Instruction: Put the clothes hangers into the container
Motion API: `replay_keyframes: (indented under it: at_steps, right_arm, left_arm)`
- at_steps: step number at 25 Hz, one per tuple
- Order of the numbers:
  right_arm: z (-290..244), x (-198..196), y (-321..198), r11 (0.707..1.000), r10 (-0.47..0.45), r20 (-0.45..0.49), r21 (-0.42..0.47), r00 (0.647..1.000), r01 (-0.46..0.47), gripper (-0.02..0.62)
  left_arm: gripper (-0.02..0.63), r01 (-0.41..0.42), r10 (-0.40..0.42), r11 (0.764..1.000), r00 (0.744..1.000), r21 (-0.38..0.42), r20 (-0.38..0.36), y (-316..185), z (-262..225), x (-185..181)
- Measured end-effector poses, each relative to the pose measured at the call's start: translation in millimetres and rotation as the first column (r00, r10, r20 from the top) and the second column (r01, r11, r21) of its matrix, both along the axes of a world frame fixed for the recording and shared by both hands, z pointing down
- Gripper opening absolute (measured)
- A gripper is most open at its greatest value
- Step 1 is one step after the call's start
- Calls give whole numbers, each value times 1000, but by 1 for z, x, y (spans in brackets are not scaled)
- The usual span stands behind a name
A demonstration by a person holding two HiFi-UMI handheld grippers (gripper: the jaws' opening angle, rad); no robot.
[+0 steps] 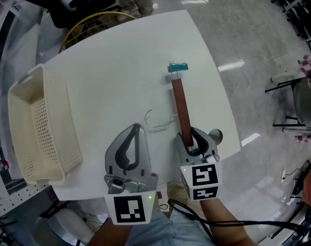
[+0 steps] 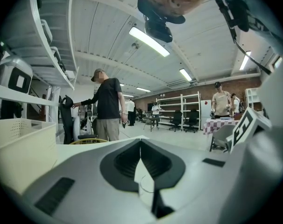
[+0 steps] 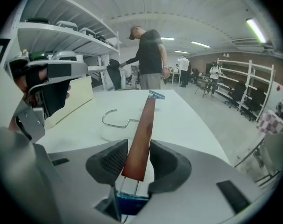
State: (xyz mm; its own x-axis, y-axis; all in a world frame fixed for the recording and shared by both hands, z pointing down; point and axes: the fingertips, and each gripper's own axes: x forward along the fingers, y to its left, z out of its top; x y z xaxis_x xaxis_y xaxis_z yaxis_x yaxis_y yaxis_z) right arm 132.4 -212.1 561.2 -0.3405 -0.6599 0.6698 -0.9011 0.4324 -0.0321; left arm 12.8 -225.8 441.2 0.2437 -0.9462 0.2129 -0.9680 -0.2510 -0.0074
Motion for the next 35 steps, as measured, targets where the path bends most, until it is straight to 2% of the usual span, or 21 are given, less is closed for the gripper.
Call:
replay_keyframes:
  at_steps: [6,12,20,26,30,35]
  right_arm:
    - [-42,-14,-13,996,-32,27,87,999,29,153]
    - [-99,-28,-16,986,-82,62,151,995,72,153]
    - [-157,-75,-8,955,-218,102,226,971,190,152]
    - [-176,-121,3,910,-363,121,259,924,324,152]
    - [-177,-145,20,890,-423,137,249,896,382,150]
    - [-184,-176,44,839,-527,160,256,834,481,150]
  left_arm:
    - [14,41,-41,997,999,71,1,0,-32,-15]
    - [14,86,-89,987,996,136,17,14,-84,-23]
    - [14,190,-206,953,977,234,46,42,-139,-57]
    - [14,318,-344,909,938,270,51,68,-152,-91]
    - [14,374,-402,888,914,268,57,90,-157,-108]
    - [14,451,-489,846,869,285,75,118,-163,-125]
